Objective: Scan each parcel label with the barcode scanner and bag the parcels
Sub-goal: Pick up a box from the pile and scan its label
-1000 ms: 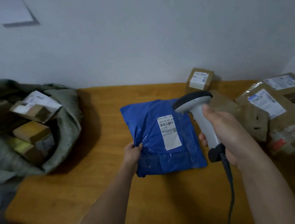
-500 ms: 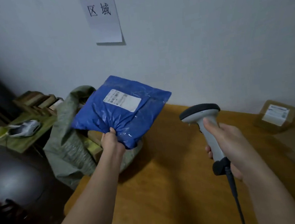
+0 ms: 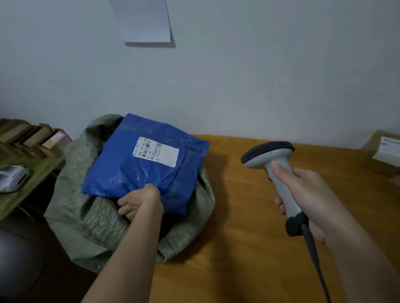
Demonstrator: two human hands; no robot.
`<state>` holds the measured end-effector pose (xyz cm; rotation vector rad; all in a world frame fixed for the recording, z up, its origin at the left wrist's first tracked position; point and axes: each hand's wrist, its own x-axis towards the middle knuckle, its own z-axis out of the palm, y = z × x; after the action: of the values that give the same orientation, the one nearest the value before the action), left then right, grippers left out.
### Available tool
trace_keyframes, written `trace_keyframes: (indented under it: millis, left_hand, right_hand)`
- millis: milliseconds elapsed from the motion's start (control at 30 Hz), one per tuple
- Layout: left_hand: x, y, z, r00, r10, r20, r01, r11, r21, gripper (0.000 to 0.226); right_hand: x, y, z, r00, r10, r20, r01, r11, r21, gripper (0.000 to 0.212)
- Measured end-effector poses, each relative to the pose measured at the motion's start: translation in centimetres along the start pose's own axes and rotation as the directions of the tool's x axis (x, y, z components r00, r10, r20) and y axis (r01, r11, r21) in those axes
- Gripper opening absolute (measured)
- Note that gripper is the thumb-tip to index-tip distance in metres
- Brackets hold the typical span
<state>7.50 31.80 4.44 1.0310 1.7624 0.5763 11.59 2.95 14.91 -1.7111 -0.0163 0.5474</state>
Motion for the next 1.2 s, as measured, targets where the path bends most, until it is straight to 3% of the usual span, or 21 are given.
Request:
trace_keyframes:
  millis: [67,133,267,400,533,767,967,1033,1133,1200]
  left_hand:
    - [-1.0,0.0,0.3,0.976,0.186,-0.112,-0.183,0.982,0.039,0.071]
    - [-1.9,-0.3,1.1,0.912,0.388,-0.13,-0.378,0.921,0.097,0.067]
    - [-4.2,-1.5,3.5,0.699,0.714,0.042,-0.706,0.68,0.2,0.047]
    - [-8.5,-3.5,7.3,0.581,0.775,0.249,-0.814,0.553,0.179,0.035]
    - [-14.5,-6.2,11.7,0.502,0.747,0.436,-0.863,0.47,0.187,0.032]
    - [-28.6,-14.2,19.3,0.296,0.664,0.687,-0.94,0.329,0.086,0.03]
    - [-42.3,-24.2,25.8,0.08,0.369,0.926,-0.964,0.265,-0.023,0.046]
    - [-46.9,-27.7,27.5,0.008,0.206,0.979,-0.948,0.313,-0.058,0.058]
    - [-52.3,-31.8,29.3,0.054,-0.043,0.998,-0.815,0.575,0.069,0.091]
    - [-54.4,-33.6,30.4,0.097,-0.129,0.987,-0.692,0.704,0.16,0.105]
  right_hand:
    - [0.2,-0.1,-0.2,1.0,0.005,-0.011,-0.005,1.0,0.019,0.033]
    - [0.3,-0.1,-0.8,1.0,0.005,-0.025,-0.004,0.999,0.037,0.033]
    - [0.2,0.5,-3.3,0.996,0.014,-0.087,-0.009,0.998,0.064,0.033]
    - [-0.2,1.6,-7.1,0.986,0.029,-0.164,-0.016,0.996,0.082,0.034]
    - [-1.2,3.4,-12.8,0.962,0.046,-0.268,-0.017,0.994,0.108,0.033]
    - [-3.0,7.7,-26.8,0.888,0.126,-0.443,-0.039,0.979,0.201,0.03]
    - [-3.7,12.2,-40.5,0.817,0.158,-0.554,-0.037,0.974,0.224,0.026]
    - [-4.0,13.3,-44.2,0.788,0.158,-0.594,-0.033,0.976,0.216,0.027]
    - [-4.2,14.8,-48.3,0.772,0.169,-0.613,-0.04,0.975,0.219,0.03]
    - [-4.4,15.6,-50.1,0.775,0.189,-0.603,-0.045,0.968,0.246,0.028]
